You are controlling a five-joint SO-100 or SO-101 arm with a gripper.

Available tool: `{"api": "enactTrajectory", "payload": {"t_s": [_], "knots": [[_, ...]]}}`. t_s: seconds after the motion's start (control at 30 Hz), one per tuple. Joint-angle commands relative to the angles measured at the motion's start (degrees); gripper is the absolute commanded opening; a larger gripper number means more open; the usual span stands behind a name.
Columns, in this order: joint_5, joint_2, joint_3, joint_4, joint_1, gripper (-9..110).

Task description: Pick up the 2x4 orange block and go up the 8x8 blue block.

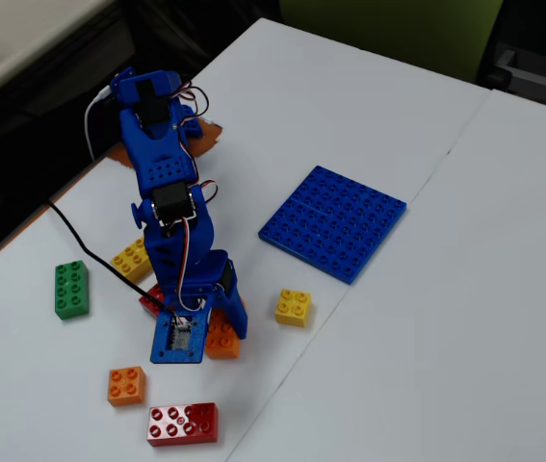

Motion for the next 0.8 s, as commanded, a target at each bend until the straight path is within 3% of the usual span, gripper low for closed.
{"api": "enactTrajectory", "payload": {"t_s": [0.0,0.17,0.77], "knots": [[0.44,0.97,-2.90,-0.97,-1.05,6],[0.53,1.49,-2.90,-0.70,-1.41,0],[-2.29,18.19,-1.85,9.32,-5.63,0]]}}
